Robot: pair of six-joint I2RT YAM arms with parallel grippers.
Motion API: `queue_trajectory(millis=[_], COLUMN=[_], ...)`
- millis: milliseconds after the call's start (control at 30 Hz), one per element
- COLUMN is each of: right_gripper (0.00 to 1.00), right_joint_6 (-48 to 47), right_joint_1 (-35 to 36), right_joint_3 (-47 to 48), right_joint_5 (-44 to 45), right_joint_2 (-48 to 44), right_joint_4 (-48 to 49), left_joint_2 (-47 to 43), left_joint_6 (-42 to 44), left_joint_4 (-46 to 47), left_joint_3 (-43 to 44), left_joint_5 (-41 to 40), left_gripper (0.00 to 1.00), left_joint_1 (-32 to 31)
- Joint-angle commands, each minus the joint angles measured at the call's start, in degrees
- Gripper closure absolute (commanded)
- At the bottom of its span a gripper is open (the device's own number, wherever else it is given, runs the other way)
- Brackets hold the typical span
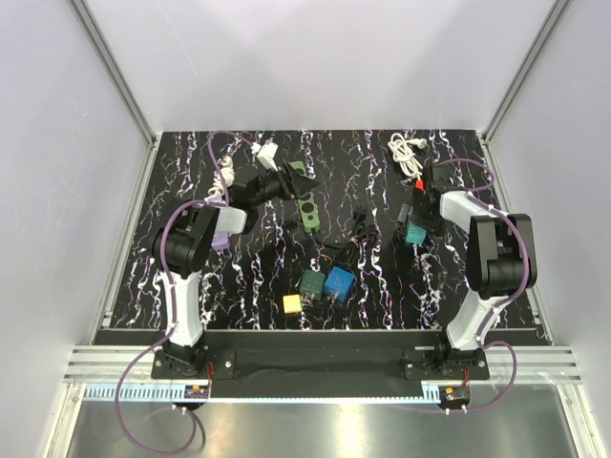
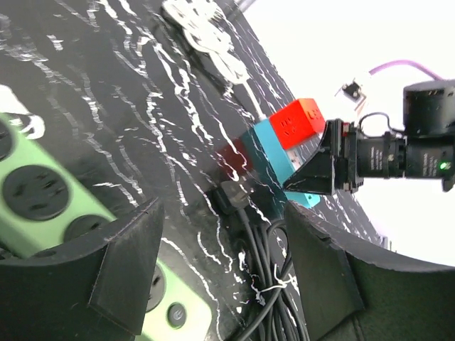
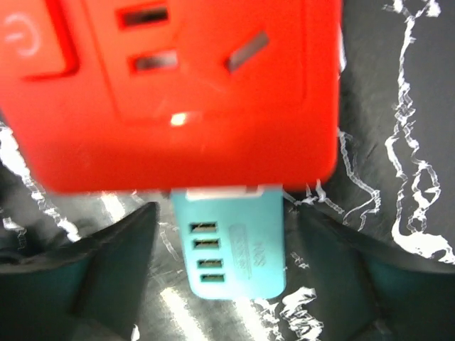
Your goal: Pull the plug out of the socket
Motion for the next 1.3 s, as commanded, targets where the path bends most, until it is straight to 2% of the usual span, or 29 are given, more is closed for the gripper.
queue_trajectory(millis=[0,33,133,267,367,400,500,533,567,633,767,800,867,900,967,1133,1267], right_gripper=[0.07,0.0,0.0,0.0,0.0,0.0,0.0,0.0,0.0,0.01,0.01,0.01,0.02,0.02,0.08,0.11,0.1], right_joint_6=[0.88,0.8,0.97,2.2,5.97,8.24,11.16,11.86,13.09,14.06,15.2,15.91,18.01,19.59,20.57,21.1,22.24], right_joint_1=[0.36,0.27,0.18,-1.48,-6.66,-9.81,-12.38,-13.0,-13.26,-14.14,-19.31,-20.81,-23.27,-25.81,-27.85,-30.23,-30.84], right_joint_3=[-0.2,-0.11,-0.72,-1.77,-5.62,-6.6,-9.68,-10.21,-11.09,-11.71,-14.07,-15.48,-21.42,-23.21,-25.67,-27.18,-29.29], right_joint_5=[-3.81,-4.18,-3.48,-4.88,-9.87,-14.24,-14.48,-13.42,-12.1,-12.44,-14.28,-15.33,-17.97,-19.28,-18.6,-25.88,-29.83], right_joint_2=[-6.08,-6.79,-9.78,-12.51,-15.67,-16.2,-18.65,-19.36,-20.85,-22.0,-23.58,-24.29,-27.78,-28.85,-30.52,-28.51,-26.67], right_joint_4=[2.1,2.1,2.19,3.59,8.15,9.91,14.93,15.98,16.86,19.76,22.84,23.19,30.64,32.93,34.71,38.39,42.44], left_joint_2=[-2.45,-2.81,-4.83,-8.87,-11.16,-10.99,-9.07,-8.53,-7.13,-5.28,3.31,4.56,6.5,8.24,10.27,18.8,24.59], left_joint_6=[4.46,5.77,7.27,13.77,16.68,16.68,16.68,17.12,17.04,16.34,16.68,17.03,17.39,17.56,18.7,16.34,15.63], left_joint_4=[-0.76,-2.07,-7.61,-22.07,-30.09,-31.34,-35.74,-37.4,-40.12,-42.15,-50.32,-50.77,-48.33,-46.93,-46.47,-49.28,-49.37], left_joint_3=[1.57,1.83,3.59,7.71,10.34,11.32,16.06,17.55,20.52,23.79,39.05,40.93,43.75,44.45,48.82,59.73,64.83], left_joint_5=[-0.3,-0.65,-1.62,-4.51,-11.71,-12.25,-16.1,-17.61,-20.93,-22.1,-27.88,-28.43,-32.27,-33.17,-35.19,-35.2,-38.27], left_gripper=[0.28,0.28,0.28,0.27,0.24,0.23,0.2,0.11,0.1,0.1,0.08,0.08,0.08,0.03,0.02,0.04,0.04], left_joint_1=[-2.0,-2.35,-3.58,-7.26,-11.56,-12.54,-16.93,-18.07,-20.26,-22.03,-26.68,-27.39,-29.58,-30.21,-31.52,-31.97,-32.67])
